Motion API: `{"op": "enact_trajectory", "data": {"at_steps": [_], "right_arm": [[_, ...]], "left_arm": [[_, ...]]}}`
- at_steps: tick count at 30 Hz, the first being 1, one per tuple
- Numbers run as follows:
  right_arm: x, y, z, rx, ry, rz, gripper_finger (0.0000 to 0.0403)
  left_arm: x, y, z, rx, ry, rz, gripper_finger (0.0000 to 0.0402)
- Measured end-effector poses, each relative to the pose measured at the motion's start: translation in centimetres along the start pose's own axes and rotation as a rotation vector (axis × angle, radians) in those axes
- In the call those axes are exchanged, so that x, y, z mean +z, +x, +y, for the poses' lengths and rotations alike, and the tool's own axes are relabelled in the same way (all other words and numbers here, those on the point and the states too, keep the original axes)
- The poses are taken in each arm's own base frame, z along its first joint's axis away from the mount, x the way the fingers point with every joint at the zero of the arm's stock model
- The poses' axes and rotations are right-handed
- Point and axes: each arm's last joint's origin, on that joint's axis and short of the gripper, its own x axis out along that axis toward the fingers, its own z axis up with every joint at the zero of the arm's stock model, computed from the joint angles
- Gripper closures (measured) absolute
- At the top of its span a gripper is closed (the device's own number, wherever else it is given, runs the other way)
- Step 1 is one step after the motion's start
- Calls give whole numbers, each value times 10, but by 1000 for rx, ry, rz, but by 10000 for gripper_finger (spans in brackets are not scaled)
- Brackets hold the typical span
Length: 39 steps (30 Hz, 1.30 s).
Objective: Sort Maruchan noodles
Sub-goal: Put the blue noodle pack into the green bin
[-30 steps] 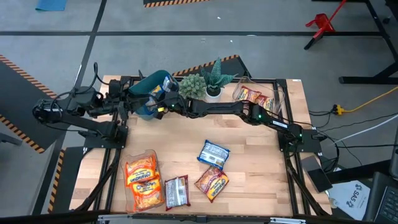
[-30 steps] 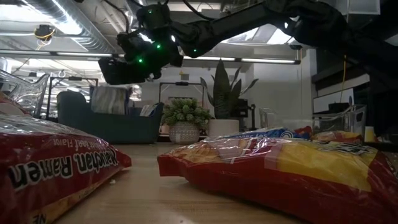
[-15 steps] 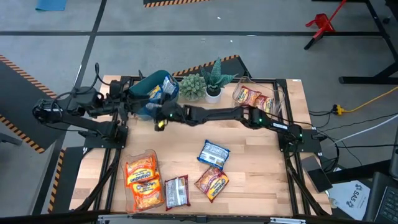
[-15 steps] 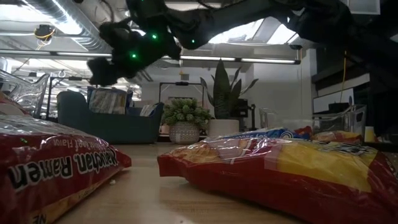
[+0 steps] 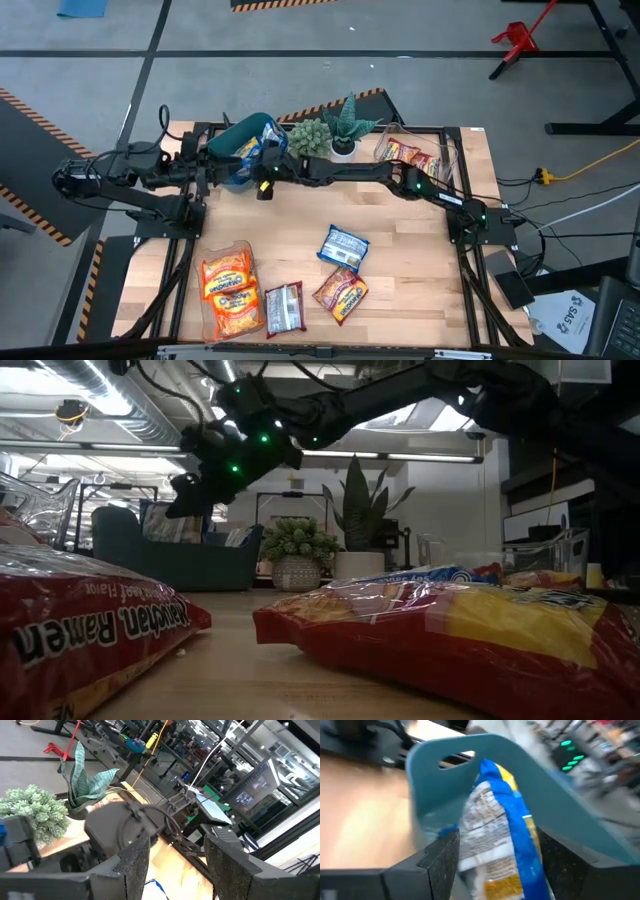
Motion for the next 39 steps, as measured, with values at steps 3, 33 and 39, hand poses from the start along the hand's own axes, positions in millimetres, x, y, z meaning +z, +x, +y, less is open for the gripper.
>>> {"op": "enact_trajectory", "data": {"at_steps": [3, 33, 39], "right_arm": [[-6, 2, -5, 93, 85, -5, 158], [37, -17, 0, -442, -163, 81, 396], [3, 6, 1, -369, -130, 129, 387]], "left_arm": [[0, 0, 0, 2, 0, -1, 219], [0, 0, 0, 5, 4, -5, 219], [0, 0, 0, 7, 5, -5, 219]]}}
